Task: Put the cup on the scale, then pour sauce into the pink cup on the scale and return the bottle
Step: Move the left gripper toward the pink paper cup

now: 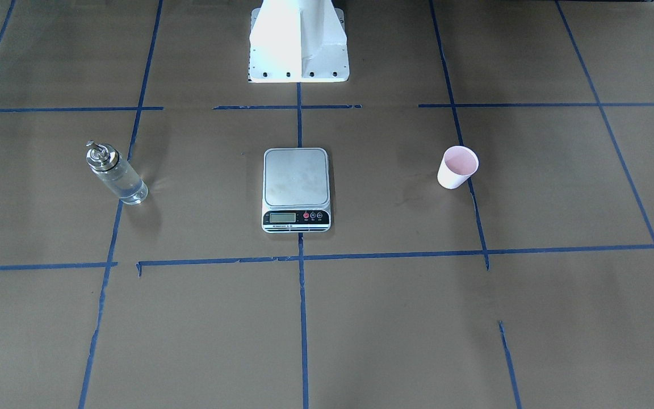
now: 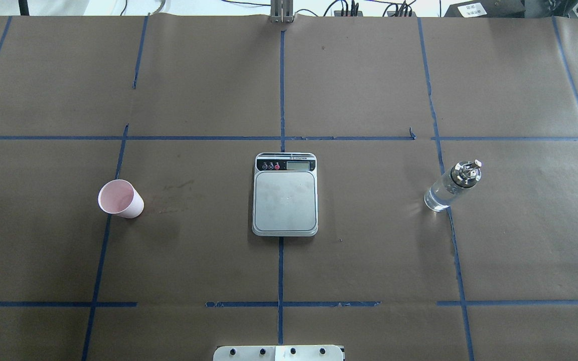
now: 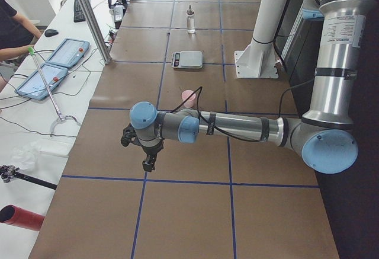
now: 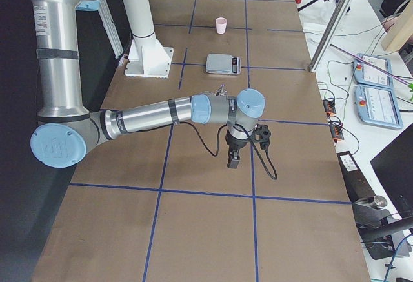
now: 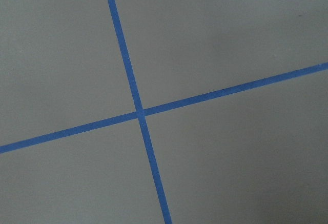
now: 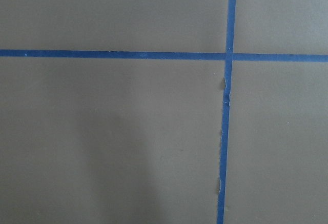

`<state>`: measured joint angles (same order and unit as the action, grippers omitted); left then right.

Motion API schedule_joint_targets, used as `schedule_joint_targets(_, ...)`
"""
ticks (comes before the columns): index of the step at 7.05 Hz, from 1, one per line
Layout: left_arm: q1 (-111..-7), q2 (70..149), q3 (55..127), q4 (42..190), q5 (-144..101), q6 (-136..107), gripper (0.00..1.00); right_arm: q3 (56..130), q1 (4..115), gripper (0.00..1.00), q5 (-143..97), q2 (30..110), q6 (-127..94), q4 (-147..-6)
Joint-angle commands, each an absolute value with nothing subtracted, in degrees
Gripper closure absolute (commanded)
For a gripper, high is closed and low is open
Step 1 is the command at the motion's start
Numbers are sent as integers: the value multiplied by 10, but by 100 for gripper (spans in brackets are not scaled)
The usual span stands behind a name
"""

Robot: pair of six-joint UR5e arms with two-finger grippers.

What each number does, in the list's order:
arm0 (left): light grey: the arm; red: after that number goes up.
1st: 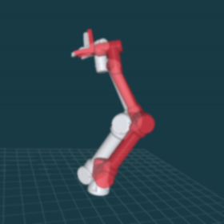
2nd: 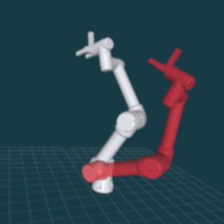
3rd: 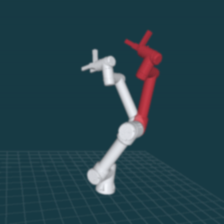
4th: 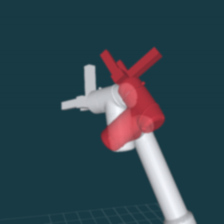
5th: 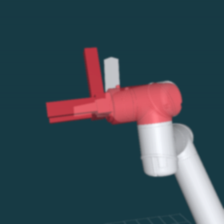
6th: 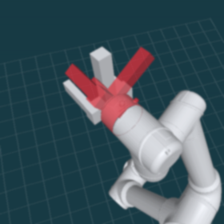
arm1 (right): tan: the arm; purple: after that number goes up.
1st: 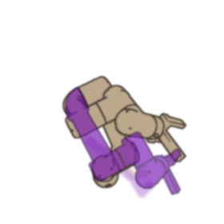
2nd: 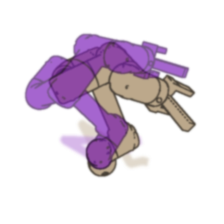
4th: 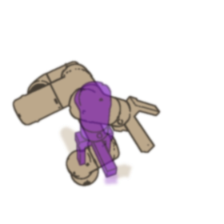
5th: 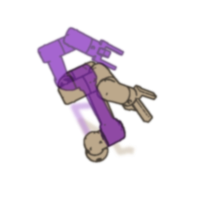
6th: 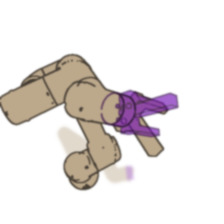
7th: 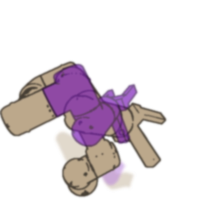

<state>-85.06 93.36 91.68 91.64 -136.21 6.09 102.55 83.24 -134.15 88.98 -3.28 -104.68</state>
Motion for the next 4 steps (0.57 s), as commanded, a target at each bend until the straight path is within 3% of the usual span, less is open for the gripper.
schedule_joint_targets(1, -852, 935, 940, 912, -1364, 61, 0, 1025, 834, 0, -1344, 902, -34, -1043)
schedule_joint_targets(4, -853, 926, 954, 917, -1368, 47, 0, 1027, 834, 0, -1353, 906, -36, -1042)
